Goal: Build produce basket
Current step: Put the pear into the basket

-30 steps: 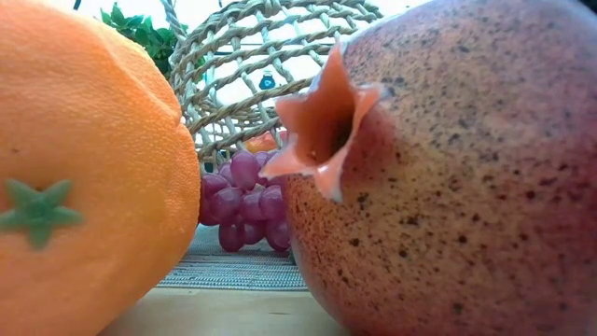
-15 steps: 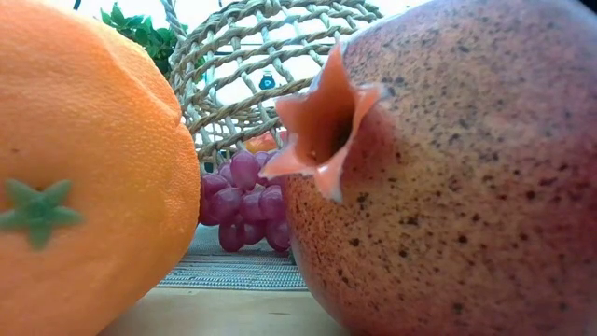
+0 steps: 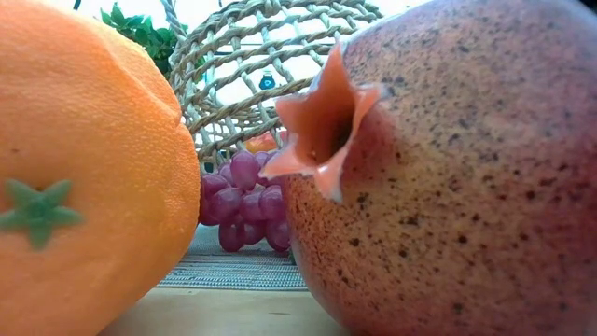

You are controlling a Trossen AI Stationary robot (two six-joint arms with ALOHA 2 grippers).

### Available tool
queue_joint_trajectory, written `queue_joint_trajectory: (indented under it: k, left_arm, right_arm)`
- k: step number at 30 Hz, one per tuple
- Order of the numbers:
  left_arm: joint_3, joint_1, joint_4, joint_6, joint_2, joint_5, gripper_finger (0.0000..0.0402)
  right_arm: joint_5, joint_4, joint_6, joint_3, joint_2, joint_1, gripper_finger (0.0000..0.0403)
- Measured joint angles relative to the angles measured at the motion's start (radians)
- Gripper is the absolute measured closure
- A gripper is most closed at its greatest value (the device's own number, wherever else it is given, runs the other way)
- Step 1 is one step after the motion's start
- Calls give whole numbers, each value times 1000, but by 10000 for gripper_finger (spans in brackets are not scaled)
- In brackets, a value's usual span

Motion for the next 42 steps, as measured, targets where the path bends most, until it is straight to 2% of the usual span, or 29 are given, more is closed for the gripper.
queue_joint_trajectory:
  k: [25,36,42]
  left_arm:
    - [0,0,0,0,0,0,10]
    - [0,0,0,0,0,0,10]
    - [0,0,0,0,0,0,10]
  right_arm:
    - [-1,38,-61,0,-89,-11,18]
    - [5,226,-119,-100,-78,-17,18]
    - [7,299,-167,-112,-78,-17,18]
